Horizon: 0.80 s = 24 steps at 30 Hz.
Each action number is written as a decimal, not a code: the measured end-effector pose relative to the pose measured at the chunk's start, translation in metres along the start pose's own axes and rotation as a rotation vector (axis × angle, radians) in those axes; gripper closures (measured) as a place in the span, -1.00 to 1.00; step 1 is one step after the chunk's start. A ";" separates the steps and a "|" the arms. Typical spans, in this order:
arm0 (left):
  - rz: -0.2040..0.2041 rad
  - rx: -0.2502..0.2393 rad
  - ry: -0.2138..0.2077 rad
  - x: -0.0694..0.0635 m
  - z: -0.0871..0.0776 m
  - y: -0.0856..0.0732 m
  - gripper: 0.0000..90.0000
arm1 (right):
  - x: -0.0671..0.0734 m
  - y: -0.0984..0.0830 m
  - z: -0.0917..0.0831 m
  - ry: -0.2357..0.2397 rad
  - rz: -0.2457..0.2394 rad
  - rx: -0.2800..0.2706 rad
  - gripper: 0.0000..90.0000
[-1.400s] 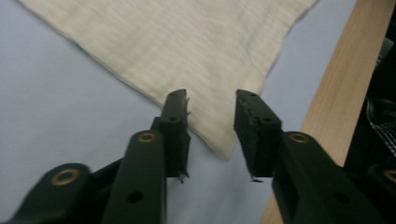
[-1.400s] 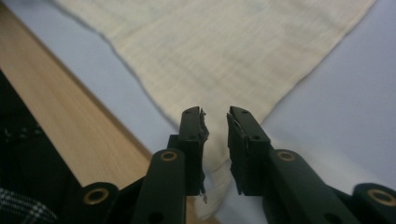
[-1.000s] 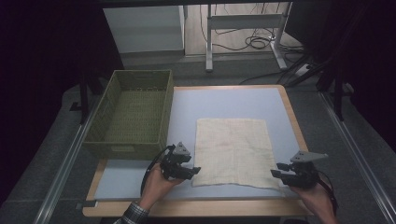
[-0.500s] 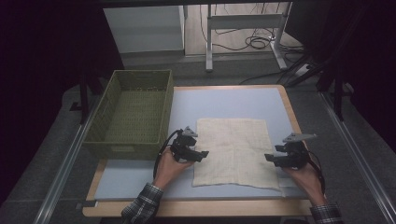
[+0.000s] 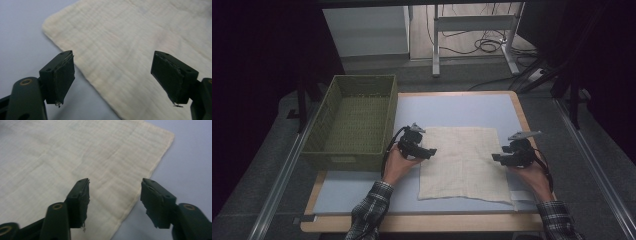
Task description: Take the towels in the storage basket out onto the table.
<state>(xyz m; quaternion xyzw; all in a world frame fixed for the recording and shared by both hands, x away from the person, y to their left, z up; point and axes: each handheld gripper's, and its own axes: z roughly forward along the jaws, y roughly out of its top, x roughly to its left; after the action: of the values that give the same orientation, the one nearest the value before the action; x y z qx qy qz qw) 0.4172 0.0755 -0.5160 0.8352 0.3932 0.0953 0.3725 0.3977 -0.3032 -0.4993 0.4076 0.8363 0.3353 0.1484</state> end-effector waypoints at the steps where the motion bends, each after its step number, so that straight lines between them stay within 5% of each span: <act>1: -0.004 -0.006 0.008 0.001 0.001 0.001 -0.57 | -0.002 0.002 0.002 -0.014 -0.010 -0.007 0.07; 8: -0.003 -0.017 0.065 0.012 0.010 0.011 -0.33 | -0.016 0.014 0.014 -0.029 0.011 -0.024 0.36; 13: -0.039 -0.030 0.129 0.024 0.013 0.019 -0.01 | -0.028 0.022 0.023 -0.049 0.014 -0.002 0.42; 19: -0.095 -0.045 0.154 0.043 0.019 0.027 0.28 | -0.043 0.028 0.029 -0.058 0.052 -0.020 0.55; 24: -0.079 -0.020 0.183 0.047 0.031 0.032 0.35 | -0.053 0.037 0.037 -0.088 0.059 -0.036 0.65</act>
<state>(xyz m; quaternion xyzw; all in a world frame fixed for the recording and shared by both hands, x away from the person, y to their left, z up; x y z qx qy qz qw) 0.4817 0.0802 -0.5216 0.8032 0.4572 0.1604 0.3466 0.4720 -0.3122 -0.5028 0.4434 0.8106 0.3363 0.1824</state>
